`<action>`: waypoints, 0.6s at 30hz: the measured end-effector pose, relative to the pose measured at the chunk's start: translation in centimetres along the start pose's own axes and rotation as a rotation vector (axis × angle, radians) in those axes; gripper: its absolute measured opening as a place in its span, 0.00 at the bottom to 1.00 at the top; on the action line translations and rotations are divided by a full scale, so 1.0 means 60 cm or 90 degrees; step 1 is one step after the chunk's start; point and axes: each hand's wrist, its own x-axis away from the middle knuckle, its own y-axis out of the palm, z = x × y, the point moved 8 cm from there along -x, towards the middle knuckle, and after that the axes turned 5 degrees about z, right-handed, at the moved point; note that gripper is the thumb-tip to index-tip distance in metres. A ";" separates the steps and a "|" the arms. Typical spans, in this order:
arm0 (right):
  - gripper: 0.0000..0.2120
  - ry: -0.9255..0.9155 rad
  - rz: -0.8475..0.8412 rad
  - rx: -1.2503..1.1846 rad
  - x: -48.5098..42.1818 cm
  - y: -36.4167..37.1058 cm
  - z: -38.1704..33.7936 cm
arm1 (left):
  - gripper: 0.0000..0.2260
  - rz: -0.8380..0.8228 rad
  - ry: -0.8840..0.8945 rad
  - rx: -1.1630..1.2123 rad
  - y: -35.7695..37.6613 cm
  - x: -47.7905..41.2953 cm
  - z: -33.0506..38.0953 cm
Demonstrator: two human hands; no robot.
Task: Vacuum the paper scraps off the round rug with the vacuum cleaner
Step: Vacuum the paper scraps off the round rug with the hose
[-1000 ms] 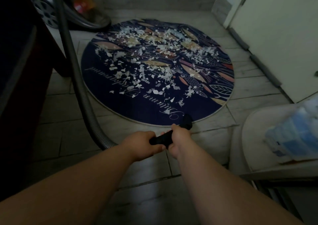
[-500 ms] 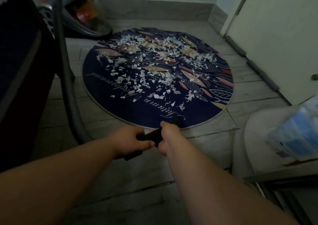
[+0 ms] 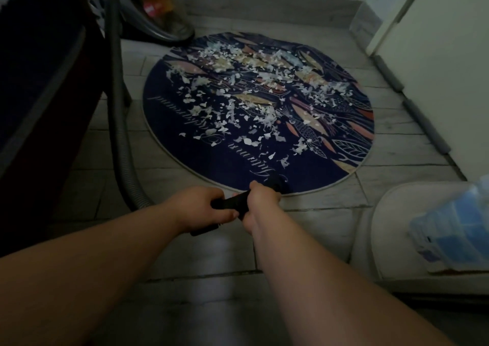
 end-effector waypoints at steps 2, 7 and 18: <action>0.17 0.008 -0.010 -0.002 0.014 -0.015 -0.004 | 0.15 -0.002 -0.008 0.009 0.009 0.013 0.015; 0.22 0.030 0.038 -0.050 0.031 -0.073 -0.011 | 0.13 -0.044 0.022 -0.029 0.027 0.033 0.062; 0.19 -0.011 0.017 -0.004 -0.044 -0.088 0.013 | 0.17 0.045 0.121 -0.089 0.095 0.008 0.042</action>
